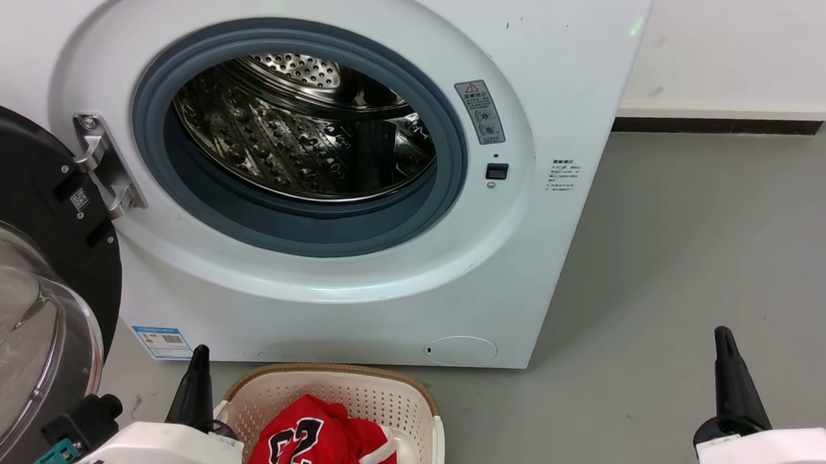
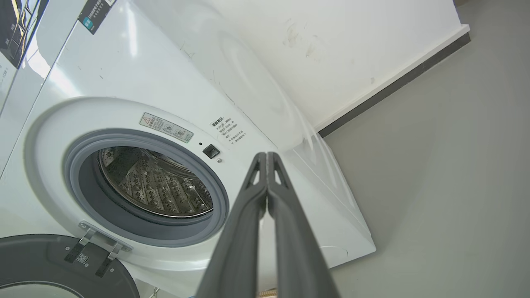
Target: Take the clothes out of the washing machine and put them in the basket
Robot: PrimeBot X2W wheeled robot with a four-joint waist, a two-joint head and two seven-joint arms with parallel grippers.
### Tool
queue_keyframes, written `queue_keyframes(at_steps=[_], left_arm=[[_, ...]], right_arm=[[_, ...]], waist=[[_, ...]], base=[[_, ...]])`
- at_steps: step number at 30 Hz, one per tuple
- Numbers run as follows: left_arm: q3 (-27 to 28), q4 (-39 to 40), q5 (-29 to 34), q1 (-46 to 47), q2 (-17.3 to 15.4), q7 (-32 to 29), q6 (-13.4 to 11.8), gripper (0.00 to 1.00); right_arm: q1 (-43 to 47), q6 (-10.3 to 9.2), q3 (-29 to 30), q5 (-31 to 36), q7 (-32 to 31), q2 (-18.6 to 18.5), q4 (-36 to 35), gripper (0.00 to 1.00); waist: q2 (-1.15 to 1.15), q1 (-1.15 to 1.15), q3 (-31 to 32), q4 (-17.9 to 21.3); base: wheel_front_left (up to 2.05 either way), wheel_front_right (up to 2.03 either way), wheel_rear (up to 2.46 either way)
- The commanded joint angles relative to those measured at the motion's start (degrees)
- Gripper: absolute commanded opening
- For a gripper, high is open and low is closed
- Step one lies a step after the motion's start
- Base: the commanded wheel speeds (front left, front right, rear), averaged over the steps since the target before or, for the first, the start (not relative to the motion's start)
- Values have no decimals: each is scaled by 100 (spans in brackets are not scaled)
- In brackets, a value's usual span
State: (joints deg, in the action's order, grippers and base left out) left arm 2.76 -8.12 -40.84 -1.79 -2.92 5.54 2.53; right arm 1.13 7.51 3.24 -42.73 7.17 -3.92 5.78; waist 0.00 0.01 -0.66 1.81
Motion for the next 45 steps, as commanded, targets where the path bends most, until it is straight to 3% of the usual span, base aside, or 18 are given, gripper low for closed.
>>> queue_keyframes(at_steps=[1, 45], left_arm=[[40, 26, -218, 166, -2, -55, 48, 0], [251, -346, -3178, 577, 2, -752, 322, 0]], right_arm=[[-181, 0, 0, -231, -38, -56, -24, 0], [-526, -2, 60, -3186, -730, -69, 475, 0]], waist=[[0, 0, 1, -3], [0, 0, 25, -93]], base=[[0, 0, 0], [0, 0, 0]])
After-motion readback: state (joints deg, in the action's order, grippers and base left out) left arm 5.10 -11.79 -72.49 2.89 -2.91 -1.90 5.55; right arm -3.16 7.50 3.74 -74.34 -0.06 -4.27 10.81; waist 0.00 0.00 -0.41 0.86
